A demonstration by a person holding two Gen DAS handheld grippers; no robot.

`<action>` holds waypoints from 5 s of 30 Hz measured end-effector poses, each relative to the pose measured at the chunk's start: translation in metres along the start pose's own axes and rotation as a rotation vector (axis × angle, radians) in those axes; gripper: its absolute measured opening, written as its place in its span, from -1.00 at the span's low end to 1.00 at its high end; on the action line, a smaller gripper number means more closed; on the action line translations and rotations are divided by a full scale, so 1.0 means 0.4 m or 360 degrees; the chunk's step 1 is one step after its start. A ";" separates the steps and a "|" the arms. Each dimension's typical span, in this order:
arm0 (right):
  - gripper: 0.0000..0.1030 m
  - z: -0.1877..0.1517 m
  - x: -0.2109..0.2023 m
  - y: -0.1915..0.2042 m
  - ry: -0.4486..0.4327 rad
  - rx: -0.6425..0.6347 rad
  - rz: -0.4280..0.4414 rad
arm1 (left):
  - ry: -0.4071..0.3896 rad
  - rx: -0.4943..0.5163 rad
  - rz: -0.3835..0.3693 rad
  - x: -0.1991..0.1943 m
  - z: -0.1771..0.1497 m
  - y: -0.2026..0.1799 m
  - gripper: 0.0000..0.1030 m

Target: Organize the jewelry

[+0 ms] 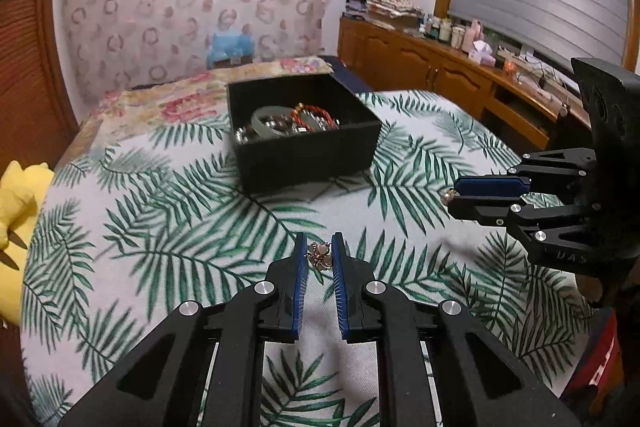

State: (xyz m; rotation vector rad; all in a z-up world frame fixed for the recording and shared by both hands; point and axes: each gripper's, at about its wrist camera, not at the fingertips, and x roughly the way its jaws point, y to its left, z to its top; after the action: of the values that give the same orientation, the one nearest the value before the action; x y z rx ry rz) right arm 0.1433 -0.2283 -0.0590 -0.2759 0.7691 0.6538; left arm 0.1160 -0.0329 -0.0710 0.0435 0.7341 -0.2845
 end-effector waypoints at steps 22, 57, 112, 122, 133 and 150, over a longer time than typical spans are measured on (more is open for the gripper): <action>-0.57 0.245 0.038 -0.048 -0.0163 0.0055 -0.0028 | -0.0180 0.0028 0.0102 -0.081 0.135 0.063 -0.78; -0.07 0.177 0.083 -0.180 -0.0154 0.0261 -0.0134 | -0.0100 0.0089 0.0167 0.120 0.288 0.041 -0.78; 0.95 0.023 -0.213 -0.016 -0.0573 0.0424 -0.0401 | -0.0273 -0.0184 0.0356 -0.167 0.060 0.034 0.85; 0.95 0.017 -0.205 -0.017 -0.0569 0.0428 -0.0410 | -0.0276 -0.0181 0.0354 -0.171 0.058 0.033 0.85; 0.95 0.012 -0.200 -0.019 -0.0566 0.0439 -0.0423 | -0.0290 -0.0171 0.0360 -0.180 0.063 0.029 0.85; 0.95 0.013 -0.204 -0.019 -0.0570 0.0438 -0.0426 | -0.0307 -0.0166 0.0364 -0.194 0.066 0.023 0.85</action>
State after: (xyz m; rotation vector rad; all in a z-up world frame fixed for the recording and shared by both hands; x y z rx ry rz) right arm 0.1074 -0.2680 0.0031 -0.0054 0.4587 0.3246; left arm 0.0810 -0.0090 -0.0001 0.0006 0.5452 -0.0306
